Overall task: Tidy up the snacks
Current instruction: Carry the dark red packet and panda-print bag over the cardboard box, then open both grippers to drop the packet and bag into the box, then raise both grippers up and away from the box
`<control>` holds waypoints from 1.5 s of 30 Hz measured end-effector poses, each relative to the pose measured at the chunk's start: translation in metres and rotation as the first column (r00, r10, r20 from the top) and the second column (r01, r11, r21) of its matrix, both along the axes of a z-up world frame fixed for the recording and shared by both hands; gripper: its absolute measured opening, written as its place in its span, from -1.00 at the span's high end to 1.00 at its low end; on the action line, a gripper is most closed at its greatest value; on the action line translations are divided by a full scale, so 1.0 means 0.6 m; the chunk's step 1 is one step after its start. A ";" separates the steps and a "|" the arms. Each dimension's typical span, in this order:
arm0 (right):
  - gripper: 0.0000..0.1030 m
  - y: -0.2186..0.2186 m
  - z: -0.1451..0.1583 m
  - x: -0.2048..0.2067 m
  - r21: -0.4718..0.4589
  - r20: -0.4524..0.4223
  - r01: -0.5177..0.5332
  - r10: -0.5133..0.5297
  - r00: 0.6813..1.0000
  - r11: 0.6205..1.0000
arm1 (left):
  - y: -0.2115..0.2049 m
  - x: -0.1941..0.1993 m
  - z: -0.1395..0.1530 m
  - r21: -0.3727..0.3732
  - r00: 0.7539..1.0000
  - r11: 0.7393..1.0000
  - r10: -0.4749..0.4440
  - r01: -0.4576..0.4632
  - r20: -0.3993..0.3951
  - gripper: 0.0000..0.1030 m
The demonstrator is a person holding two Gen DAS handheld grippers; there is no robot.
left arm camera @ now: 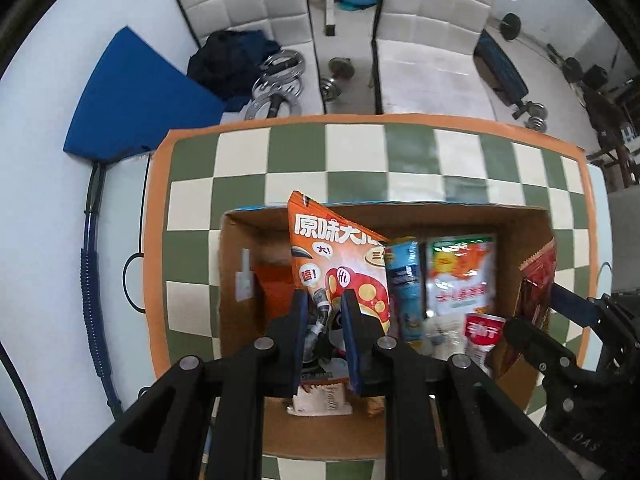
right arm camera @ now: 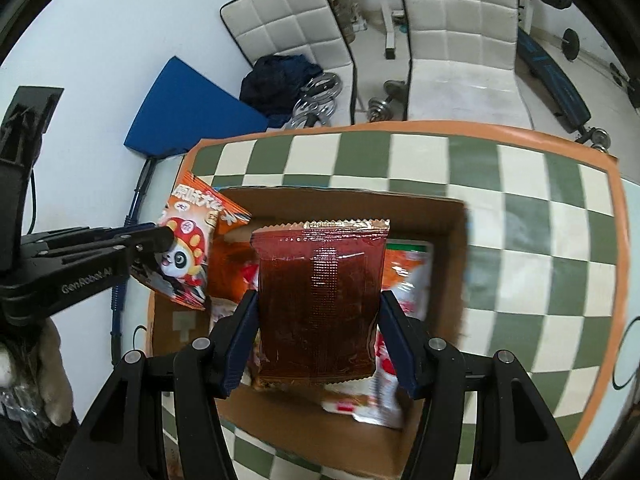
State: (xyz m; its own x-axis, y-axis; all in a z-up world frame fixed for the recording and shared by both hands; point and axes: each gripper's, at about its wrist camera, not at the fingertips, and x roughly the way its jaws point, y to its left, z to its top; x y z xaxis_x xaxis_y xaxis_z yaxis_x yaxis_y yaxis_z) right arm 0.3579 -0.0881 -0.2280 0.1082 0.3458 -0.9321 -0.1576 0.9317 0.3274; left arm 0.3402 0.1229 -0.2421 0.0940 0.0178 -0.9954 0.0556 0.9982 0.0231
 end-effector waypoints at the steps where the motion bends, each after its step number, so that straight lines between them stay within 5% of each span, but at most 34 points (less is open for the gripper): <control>1: -0.20 0.009 -0.007 0.006 -0.001 -0.004 -0.003 0.003 1.000 1.000 | 0.005 0.004 -0.005 -0.003 1.000 1.000 0.001 -0.001 -0.006 0.71; 16: -0.32 0.113 -0.104 0.066 -0.023 -0.097 -0.027 0.025 0.995 0.999 | 0.046 0.046 -0.057 -0.001 0.997 1.000 -0.010 0.010 -0.075 0.68; 19: -0.72 0.115 -0.105 0.067 -0.045 -0.086 -0.029 0.025 0.996 0.999 | 0.046 0.042 -0.057 0.005 0.998 1.000 -0.011 0.012 -0.067 0.61; 34: -0.87 0.067 -0.079 0.034 -0.161 -0.042 0.002 -0.009 0.999 0.987 | 0.044 0.007 -0.031 -0.027 1.000 0.999 0.026 -0.026 -0.003 0.44; 36: -0.87 0.059 -0.071 0.026 -0.172 -0.030 0.008 -0.014 0.999 0.985 | 0.040 -0.002 -0.027 -0.029 1.000 0.999 0.028 -0.027 0.007 0.36; 41: -0.93 0.037 -0.049 0.002 -0.195 0.008 0.031 -0.030 1.000 0.980 | 0.032 -0.025 -0.019 -0.040 0.999 0.999 0.035 -0.033 0.042 -0.51; 45: -0.97 0.019 -0.038 -0.014 -0.199 0.037 0.054 -0.048 0.998 0.979 | 0.027 -0.042 -0.016 -0.052 0.997 0.998 0.046 -0.043 0.061 -0.72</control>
State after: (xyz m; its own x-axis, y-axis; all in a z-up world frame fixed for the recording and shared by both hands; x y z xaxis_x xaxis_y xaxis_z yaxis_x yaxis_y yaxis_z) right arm 0.3494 -0.0769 -0.2506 0.1513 0.1463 -0.9776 -0.1153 0.9849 0.1295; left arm 0.3153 0.1391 -0.2515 0.1559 -0.0265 -0.9874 0.0115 0.9996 -0.0250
